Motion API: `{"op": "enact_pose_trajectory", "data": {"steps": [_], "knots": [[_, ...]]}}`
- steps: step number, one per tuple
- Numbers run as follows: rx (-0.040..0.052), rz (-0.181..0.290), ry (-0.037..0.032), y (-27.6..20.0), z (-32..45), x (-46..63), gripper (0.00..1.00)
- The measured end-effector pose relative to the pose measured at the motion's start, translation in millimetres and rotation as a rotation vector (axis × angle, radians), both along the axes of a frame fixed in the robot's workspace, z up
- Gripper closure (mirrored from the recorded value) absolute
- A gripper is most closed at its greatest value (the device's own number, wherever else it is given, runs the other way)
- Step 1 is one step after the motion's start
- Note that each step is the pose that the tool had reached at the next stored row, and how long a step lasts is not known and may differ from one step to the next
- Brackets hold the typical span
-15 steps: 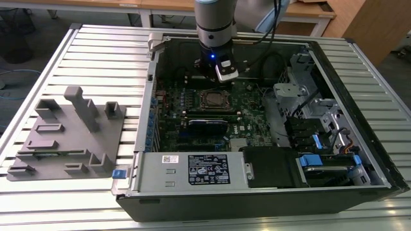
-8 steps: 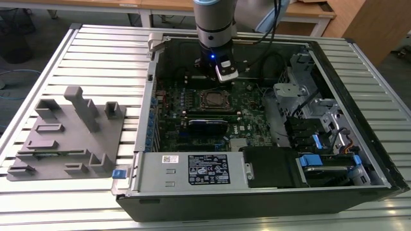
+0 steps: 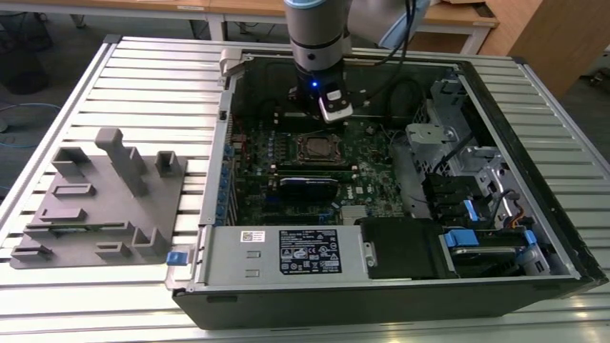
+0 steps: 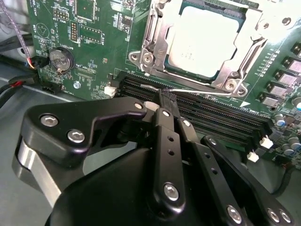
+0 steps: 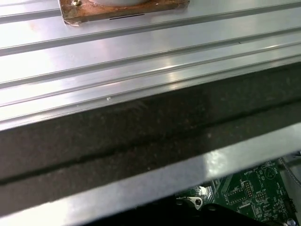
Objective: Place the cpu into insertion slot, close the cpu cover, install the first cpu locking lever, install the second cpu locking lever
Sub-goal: 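Install the first cpu locking lever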
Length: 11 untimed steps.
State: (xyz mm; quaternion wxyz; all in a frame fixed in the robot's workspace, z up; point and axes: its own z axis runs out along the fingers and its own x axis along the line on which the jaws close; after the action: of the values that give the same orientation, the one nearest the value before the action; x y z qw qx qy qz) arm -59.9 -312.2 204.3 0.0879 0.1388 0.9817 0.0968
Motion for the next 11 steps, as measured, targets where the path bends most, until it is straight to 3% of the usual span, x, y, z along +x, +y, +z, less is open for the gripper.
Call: {"op": "enact_pose_trajectory", "data": {"steps": [11], "knots": [[0.0000, 0.000, -0.0259, 0.0, -4.6, -2.8, 0.89]]}}
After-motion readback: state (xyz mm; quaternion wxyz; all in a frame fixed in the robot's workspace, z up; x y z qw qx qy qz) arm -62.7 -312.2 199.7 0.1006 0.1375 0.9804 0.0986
